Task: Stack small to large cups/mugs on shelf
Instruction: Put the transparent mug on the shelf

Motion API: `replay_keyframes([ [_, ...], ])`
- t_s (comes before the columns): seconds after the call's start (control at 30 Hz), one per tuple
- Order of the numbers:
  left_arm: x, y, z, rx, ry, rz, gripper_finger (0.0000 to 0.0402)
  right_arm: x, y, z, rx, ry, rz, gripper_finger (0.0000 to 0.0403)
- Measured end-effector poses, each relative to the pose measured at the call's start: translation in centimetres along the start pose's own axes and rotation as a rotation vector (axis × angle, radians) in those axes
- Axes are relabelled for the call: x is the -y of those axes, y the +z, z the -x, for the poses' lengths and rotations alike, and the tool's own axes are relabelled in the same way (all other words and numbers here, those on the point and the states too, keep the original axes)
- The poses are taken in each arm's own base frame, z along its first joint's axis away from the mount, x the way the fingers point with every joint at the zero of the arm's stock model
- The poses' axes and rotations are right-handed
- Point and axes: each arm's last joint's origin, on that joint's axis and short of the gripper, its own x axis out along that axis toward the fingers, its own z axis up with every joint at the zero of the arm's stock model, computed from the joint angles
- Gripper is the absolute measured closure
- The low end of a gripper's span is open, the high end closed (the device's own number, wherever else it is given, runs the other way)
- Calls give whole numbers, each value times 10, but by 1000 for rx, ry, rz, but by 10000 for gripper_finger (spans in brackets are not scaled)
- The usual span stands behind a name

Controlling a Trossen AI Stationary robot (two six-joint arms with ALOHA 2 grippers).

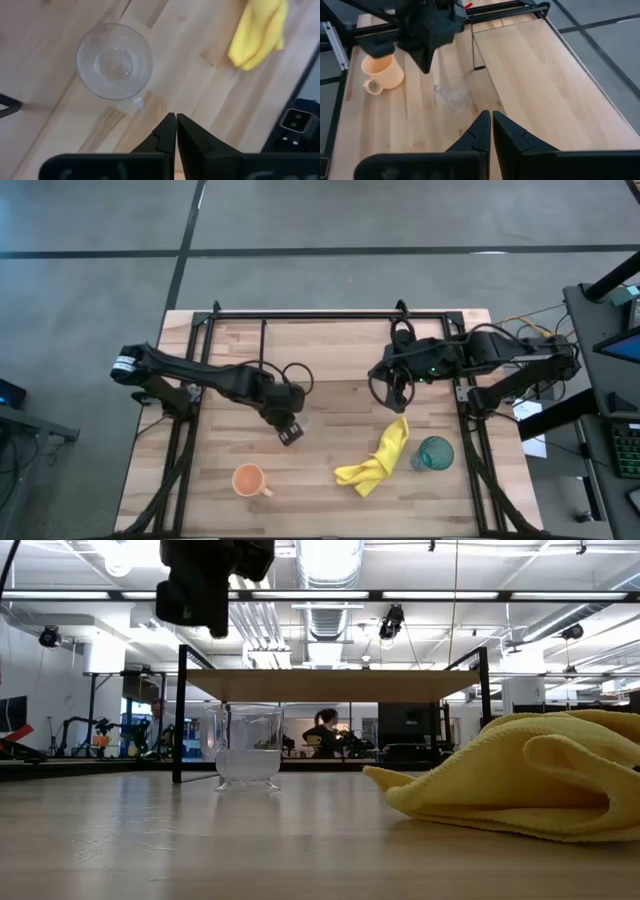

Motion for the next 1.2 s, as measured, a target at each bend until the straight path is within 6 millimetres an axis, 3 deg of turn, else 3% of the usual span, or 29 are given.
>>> replay_keyframes([
  [0.37,-2,-5,40,119,-97,-6,402,-8,-1,-28,-78,15,55,390],
  [0.73,-7,-9,61,177,-125,-2,402,-2,-10,-82,-249,-71,52,390],
  [0.93,-7,-9,53,164,-107,0,402,-1,-10,-81,-252,-69,53,390],
  [1.2,-4,-5,18,23,-91,-2,402,5,-5,-50,-173,-55,35,390],
])
